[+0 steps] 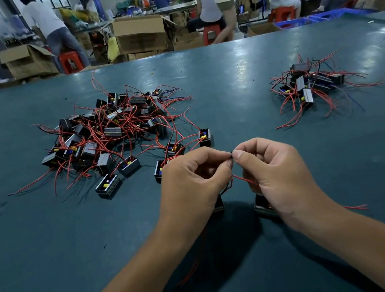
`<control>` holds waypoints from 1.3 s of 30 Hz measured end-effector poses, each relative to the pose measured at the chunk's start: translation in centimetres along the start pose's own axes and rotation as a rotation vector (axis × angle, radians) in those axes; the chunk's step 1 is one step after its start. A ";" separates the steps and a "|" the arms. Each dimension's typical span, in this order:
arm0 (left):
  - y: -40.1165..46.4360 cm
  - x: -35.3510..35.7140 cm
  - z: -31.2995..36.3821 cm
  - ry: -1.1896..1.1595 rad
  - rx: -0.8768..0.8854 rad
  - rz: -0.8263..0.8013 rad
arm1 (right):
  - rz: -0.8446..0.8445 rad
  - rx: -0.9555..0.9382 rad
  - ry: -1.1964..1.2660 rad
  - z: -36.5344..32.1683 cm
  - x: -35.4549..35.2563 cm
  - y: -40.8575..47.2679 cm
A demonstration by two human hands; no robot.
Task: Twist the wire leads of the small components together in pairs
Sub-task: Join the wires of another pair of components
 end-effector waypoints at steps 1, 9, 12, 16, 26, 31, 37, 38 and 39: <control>0.0 0.0 0.1 0.008 0.000 0.001 | 0.006 -0.017 -0.026 -0.1 0.0 0.0; 0.1 -0.9 0.8 0.200 0.062 0.040 | -0.031 -0.071 -0.081 -0.3 0.0 0.0; 0.4 -1.6 1.6 0.338 0.131 -0.041 | -0.114 -0.123 -0.119 -0.6 0.3 -0.2; 0.7 -2.0 1.6 0.459 0.134 -0.158 | -0.176 -0.193 -0.223 -1.1 0.5 -0.5; 0.7 -1.4 -0.1 -0.093 -0.401 -0.269 | -0.237 -0.358 -0.692 -1.8 0.6 -1.1; 0.5 -1.6 -0.8 -0.253 -0.485 -0.272 | -0.238 -0.381 -0.737 -2.0 0.5 -1.2; 1.2 -3.0 1.3 0.391 0.152 -0.398 | -0.272 -0.295 -0.597 -1.6 -0.6 -0.5; 1.2 -3.0 1.3 0.429 0.179 -0.398 | -0.289 -0.297 -0.600 -1.6 -0.6 -0.5; 1.2 -3.0 1.4 0.452 0.203 -0.392 | -0.305 -0.299 -0.599 -1.6 -0.6 -0.6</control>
Point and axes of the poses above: each hand's wrist, its own y-axis towards the middle knuckle, its own x-axis out of the palm, z = x × y, the point moved 4 cm from there along y, towards the middle knuckle, and after that the axes turned 12 degrees about -z, right-handed, at the moved point
